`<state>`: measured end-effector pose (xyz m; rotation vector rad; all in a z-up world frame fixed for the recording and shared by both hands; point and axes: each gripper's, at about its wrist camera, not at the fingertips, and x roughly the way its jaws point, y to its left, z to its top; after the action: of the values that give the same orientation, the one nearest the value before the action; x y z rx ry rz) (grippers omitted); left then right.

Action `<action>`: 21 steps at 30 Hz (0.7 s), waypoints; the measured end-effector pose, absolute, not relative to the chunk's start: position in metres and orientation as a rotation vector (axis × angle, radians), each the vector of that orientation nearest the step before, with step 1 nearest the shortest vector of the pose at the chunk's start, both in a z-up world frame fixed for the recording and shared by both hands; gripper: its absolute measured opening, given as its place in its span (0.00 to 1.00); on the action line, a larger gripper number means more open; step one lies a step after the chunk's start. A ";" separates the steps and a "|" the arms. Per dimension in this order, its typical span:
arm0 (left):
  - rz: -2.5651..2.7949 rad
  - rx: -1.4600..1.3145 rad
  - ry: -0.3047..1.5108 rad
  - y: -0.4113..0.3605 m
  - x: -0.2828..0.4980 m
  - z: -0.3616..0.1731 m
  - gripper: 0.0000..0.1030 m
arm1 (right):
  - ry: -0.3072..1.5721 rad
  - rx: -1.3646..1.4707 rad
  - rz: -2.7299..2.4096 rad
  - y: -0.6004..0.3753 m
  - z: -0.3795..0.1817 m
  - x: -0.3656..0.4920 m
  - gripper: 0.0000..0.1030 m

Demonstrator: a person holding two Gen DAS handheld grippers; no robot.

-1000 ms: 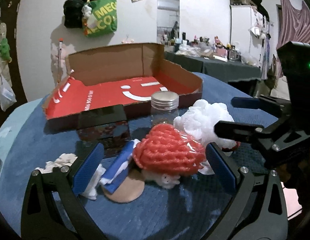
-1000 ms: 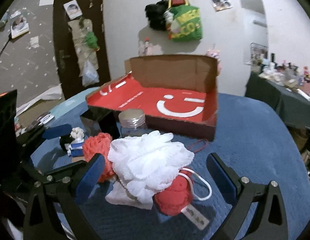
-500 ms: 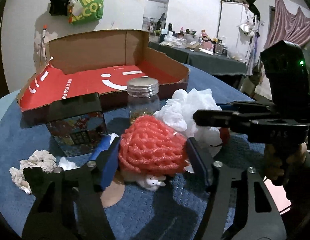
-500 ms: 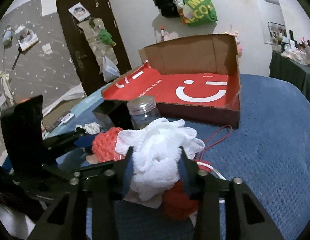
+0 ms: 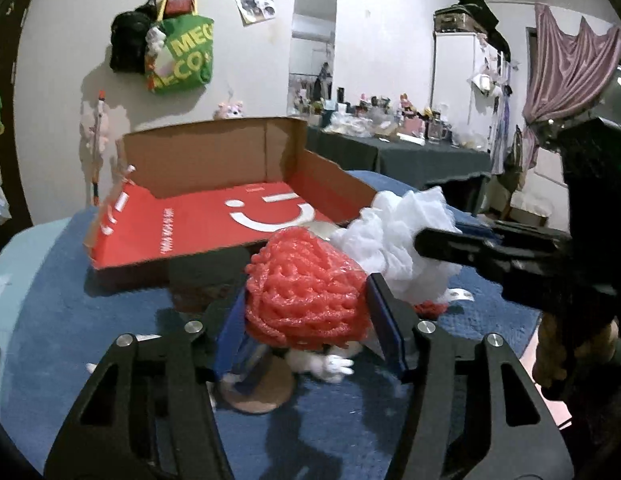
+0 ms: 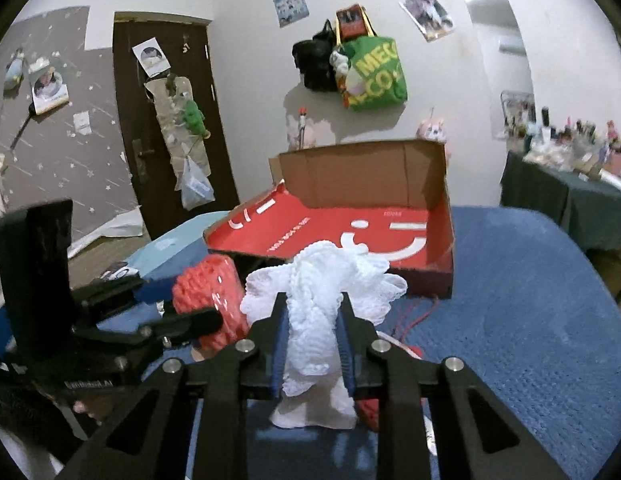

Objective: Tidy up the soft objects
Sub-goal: 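Carry the red net and white puffball into the box and open both tools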

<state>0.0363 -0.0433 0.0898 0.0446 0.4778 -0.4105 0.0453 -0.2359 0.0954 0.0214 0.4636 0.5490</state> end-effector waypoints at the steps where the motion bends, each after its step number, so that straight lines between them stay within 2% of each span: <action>1: -0.404 0.046 0.472 -0.040 0.035 0.092 0.54 | 0.454 0.010 0.538 -0.231 0.097 0.042 0.23; 21: -0.342 0.072 0.426 -0.002 0.039 0.115 0.54 | 0.373 -0.032 0.485 -0.201 0.118 0.037 0.23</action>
<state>0.0393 -0.0024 0.1154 0.0716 0.4261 -0.3416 0.0366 -0.2011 0.1179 -0.0324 0.3732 0.4846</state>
